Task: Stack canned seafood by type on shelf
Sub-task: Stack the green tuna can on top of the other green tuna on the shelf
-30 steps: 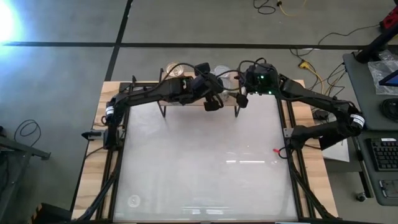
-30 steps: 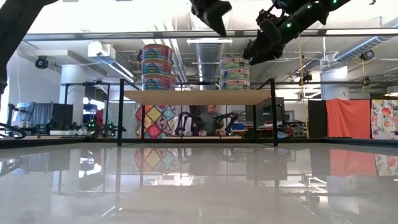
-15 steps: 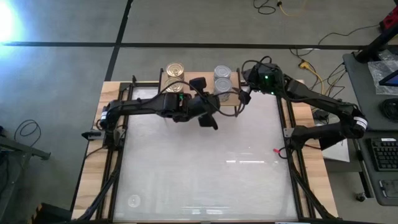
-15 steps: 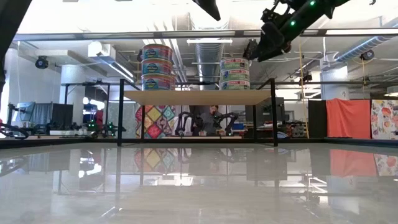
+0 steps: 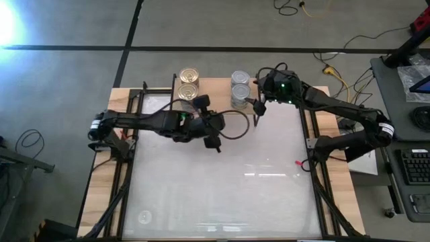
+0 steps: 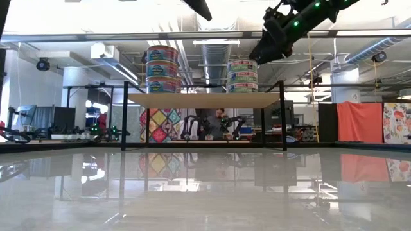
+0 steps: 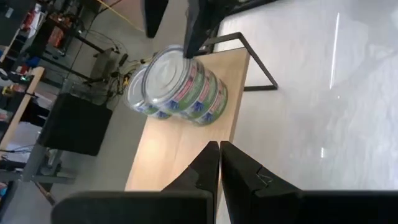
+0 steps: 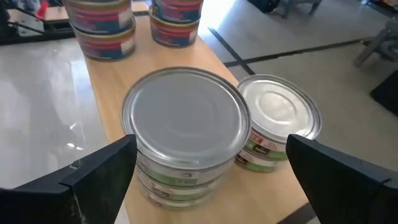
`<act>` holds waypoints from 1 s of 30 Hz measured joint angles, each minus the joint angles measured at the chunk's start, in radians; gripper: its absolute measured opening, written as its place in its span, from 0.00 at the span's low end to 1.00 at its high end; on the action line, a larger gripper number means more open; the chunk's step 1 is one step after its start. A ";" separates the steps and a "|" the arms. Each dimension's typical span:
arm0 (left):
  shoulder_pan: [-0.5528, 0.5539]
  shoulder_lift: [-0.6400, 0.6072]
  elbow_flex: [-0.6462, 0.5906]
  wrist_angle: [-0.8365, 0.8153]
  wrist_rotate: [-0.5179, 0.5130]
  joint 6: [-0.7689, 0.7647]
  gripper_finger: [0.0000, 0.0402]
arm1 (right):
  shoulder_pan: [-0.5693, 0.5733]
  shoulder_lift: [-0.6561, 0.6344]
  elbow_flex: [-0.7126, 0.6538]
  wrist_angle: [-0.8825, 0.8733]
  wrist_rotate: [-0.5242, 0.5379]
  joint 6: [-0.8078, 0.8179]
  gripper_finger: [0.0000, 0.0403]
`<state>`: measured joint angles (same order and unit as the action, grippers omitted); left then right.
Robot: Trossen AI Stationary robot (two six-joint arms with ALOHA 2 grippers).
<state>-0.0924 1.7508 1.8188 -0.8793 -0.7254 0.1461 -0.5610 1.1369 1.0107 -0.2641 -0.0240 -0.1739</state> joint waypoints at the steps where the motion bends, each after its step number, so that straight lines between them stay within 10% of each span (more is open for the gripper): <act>1: -0.002 -0.020 -0.029 0.015 -0.002 -0.008 0.00 | 0.000 -0.001 0.000 -0.005 0.007 -0.002 0.99; 14: -0.007 -0.213 -0.319 0.224 0.002 -0.032 0.00 | -0.003 -0.037 0.000 0.024 0.104 -0.003 0.99; 30: -0.017 -0.221 -0.368 0.270 0.004 -0.012 0.00 | -0.002 -0.011 -0.001 0.017 0.193 -0.054 0.99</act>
<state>-0.1092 1.5295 1.4506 -0.6090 -0.7216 0.1336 -0.5632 1.1257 1.0096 -0.2467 0.1686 -0.2281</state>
